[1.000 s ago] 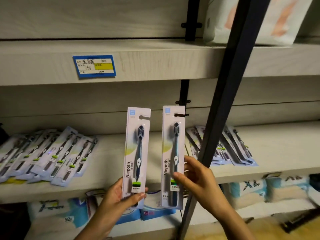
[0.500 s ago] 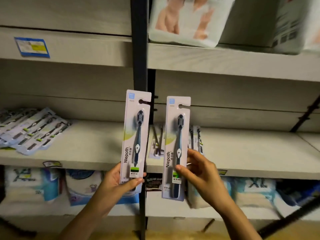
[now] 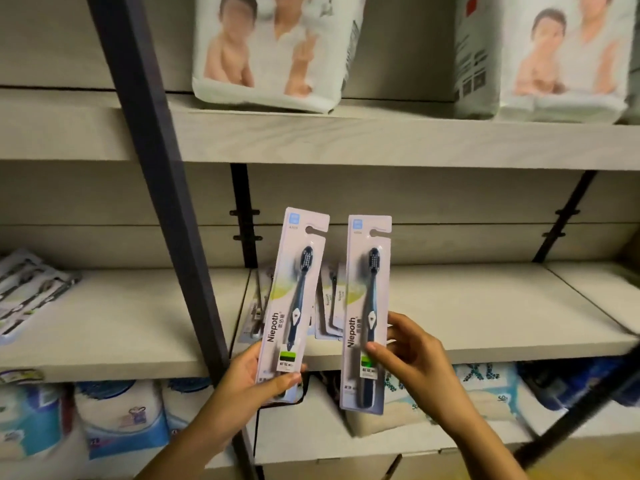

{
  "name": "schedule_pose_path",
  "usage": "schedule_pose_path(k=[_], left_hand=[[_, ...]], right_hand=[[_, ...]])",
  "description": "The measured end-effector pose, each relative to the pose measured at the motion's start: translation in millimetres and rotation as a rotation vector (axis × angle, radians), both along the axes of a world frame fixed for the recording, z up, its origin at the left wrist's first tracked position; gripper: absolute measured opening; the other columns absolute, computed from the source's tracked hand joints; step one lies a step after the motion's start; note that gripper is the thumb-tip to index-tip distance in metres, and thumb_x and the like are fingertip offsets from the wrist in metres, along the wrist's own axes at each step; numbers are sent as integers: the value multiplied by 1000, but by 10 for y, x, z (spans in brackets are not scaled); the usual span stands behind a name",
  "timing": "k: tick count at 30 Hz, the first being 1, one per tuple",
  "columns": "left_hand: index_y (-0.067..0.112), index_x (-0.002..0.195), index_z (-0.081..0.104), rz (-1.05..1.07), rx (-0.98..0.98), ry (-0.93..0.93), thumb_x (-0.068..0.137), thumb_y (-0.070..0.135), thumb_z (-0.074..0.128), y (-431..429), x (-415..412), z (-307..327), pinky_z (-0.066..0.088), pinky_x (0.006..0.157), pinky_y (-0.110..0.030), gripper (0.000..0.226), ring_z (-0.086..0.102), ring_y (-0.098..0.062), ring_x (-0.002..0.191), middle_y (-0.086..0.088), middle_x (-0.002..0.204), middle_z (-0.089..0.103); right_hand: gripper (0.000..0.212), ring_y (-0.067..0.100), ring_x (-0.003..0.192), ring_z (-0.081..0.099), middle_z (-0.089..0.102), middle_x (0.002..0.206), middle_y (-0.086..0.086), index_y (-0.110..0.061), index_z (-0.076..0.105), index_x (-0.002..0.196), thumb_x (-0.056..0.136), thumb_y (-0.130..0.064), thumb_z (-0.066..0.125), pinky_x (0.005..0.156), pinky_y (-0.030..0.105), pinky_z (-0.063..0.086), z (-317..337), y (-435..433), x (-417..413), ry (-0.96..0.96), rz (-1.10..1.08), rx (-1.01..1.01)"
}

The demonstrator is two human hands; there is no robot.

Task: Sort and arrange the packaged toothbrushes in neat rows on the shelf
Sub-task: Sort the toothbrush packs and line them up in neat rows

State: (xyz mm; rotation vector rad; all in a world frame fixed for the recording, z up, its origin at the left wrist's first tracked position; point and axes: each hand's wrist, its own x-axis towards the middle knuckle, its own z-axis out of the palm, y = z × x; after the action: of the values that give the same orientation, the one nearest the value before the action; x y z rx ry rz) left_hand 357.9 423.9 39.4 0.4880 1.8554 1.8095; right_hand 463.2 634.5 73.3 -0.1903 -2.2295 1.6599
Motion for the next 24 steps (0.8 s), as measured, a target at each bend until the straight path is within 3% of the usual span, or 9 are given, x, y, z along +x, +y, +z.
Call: schedule_pose_path(k=[5, 9, 11, 13, 17, 24], left_hand=[[26, 110, 54, 38, -15, -13, 79, -2, 66, 413, -47, -33, 55, 72, -20, 44, 68, -13, 96, 7, 98, 73], [26, 107, 55, 100, -17, -11, 79, -3, 66, 687, -112, -74, 56, 72, -22, 42, 68, -13, 95, 10, 96, 73], [25, 108, 55, 145, -12, -29, 78, -3, 66, 790, -153, -110, 56, 71, -23, 43, 69, -13, 94, 12, 94, 73], [24, 106, 55, 187, -25, -55, 79, -4, 65, 867, -190, -169, 55, 65, -20, 41, 69, -7, 87, 14, 87, 74], [28, 100, 56, 246, -62, -70, 77, -3, 68, 984, -237, -239, 52, 56, -14, 40, 68, 1, 78, 18, 80, 72], [22, 102, 57, 260, -91, -89, 76, -1, 69, 1045, -385, -311, 53, 58, -16, 36, 69, -1, 78, 14, 82, 74]], right_hand=[[37, 29, 82, 68, 72, 96, 4, -28, 56, 111, 74, -27, 64, 72, 39, 59, 64, 435, -40, -27, 31, -24], [36, 21, 83, 70, 72, 94, 5, -22, 55, 116, 81, -19, 64, 73, 32, 59, 12, 817, -222, -98, 87, -5], [37, 19, 79, 70, 72, 86, 8, -17, 55, 119, 83, -20, 65, 71, 30, 58, -154, 1023, -414, -161, 47, 27], [40, 27, 82, 68, 71, 84, 14, -11, 54, 120, 84, -24, 66, 75, 37, 55, -415, 1223, -656, -251, -46, 39], [50, 30, 95, 65, 69, 101, 15, -6, 51, 122, 84, -33, 68, 88, 46, 50, -880, 1499, -1176, -490, -178, 69], [43, 30, 105, 61, 64, 116, 14, -7, 59, 113, 87, -40, 62, 91, 37, 50, -1232, 1566, -1873, -749, -189, 212]])
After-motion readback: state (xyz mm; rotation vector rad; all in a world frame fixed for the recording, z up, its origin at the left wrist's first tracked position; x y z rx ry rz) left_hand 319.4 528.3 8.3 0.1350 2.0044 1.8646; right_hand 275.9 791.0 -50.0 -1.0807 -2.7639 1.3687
